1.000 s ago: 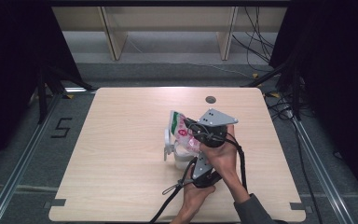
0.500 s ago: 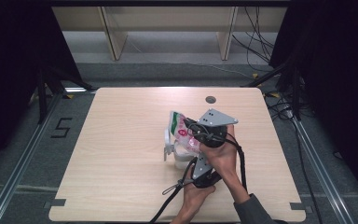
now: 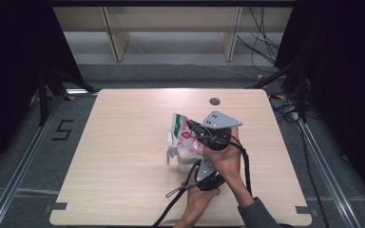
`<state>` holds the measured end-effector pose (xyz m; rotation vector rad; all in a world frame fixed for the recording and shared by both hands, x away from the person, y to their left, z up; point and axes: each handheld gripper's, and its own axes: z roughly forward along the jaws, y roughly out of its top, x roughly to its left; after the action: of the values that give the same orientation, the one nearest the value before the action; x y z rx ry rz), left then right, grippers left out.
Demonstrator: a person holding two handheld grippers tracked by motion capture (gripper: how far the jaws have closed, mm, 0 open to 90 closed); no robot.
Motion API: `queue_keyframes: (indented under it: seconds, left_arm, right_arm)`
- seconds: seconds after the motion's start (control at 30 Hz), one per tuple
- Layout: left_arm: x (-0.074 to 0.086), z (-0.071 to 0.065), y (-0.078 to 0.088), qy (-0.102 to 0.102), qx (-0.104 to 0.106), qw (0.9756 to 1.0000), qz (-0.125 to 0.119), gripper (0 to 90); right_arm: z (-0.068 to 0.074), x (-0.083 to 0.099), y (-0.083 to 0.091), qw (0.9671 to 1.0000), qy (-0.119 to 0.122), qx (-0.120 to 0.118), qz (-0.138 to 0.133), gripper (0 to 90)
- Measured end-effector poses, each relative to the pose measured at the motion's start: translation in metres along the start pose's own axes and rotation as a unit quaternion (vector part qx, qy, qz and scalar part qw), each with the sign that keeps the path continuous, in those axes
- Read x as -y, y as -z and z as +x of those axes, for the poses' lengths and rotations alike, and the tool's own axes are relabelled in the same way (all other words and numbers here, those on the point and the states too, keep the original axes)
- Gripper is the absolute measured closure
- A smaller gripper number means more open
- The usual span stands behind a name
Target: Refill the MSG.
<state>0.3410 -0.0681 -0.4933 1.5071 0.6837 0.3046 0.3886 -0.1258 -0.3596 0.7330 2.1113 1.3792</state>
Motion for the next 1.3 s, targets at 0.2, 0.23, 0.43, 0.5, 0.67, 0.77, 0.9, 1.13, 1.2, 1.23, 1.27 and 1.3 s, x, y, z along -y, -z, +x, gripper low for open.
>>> queue_keyframes:
  seconds: [0.2, 0.23, 0.43, 0.5, 0.67, 0.77, 0.9, 1.13, 1.2, 1.23, 1.27, 1.3]
  left_arm:
    - [0.000, 0.001, -0.001, 0.002, 0.003, 1.0000, 0.001, 81.2]
    - [0.000, 0.001, -0.001, 0.002, 0.003, 1.0000, 0.001, 81.2]
    - [-0.001, 0.001, -0.001, 0.004, 0.004, 1.0000, 0.001, 81.1]
    - [-0.001, 0.001, -0.001, 0.005, 0.001, 1.0000, 0.003, 81.2]
    - [-0.001, 0.002, -0.001, 0.003, 0.006, 1.0000, 0.003, 81.2]
    - [-0.001, 0.002, -0.002, 0.006, 0.007, 1.0000, -0.003, 81.2]
    - [-0.001, 0.002, -0.001, 0.005, 0.007, 1.0000, 0.000, 81.2]
    - [-0.001, 0.006, 0.002, -0.014, -0.006, 0.9996, 0.023, 81.2]
    - [-0.001, 0.006, 0.002, -0.015, -0.006, 0.9996, 0.024, 81.1]
    - [-0.002, 0.008, 0.004, -0.035, -0.004, 0.9985, 0.042, 81.2]
    - [-0.002, 0.008, 0.005, -0.036, -0.003, 0.9984, 0.042, 81.2]
    - [-0.002, 0.006, 0.003, -0.019, -0.005, 0.9994, 0.028, 81.2]
  right_arm:
    - [-0.003, -0.001, 0.000, 1.0000, 0.000, 0.008, -0.001, 90.0]
    - [-0.003, -0.001, 0.000, 1.0000, 0.000, 0.008, -0.001, 90.0]
    - [-0.003, -0.001, 0.000, 1.0000, -0.001, 0.008, -0.002, 90.0]
    - [-0.002, -0.001, 0.000, 1.0000, -0.003, 0.007, 0.001, 90.0]
    - [-0.004, -0.002, 0.000, 0.9999, 0.002, 0.011, -0.002, 90.0]
    - [-0.003, -0.001, 0.000, 0.9999, -0.010, 0.010, -0.001, 90.0]
    - [-0.001, -0.002, 0.001, 0.9999, -0.011, 0.011, 0.001, 90.0]
    - [0.001, -0.002, -0.002, 1.0000, 0.002, 0.009, 0.000, 90.0]
    - [-0.001, -0.003, -0.001, 0.9998, 0.016, 0.012, -0.004, 90.0]
    - [-0.002, -0.003, -0.001, 0.9998, 0.017, 0.009, -0.003, 90.0]
    - [-0.002, -0.003, -0.001, 0.9999, 0.012, 0.004, -0.002, 90.0]
    - [-0.002, -0.003, -0.001, 0.9999, 0.012, 0.004, -0.002, 90.0]
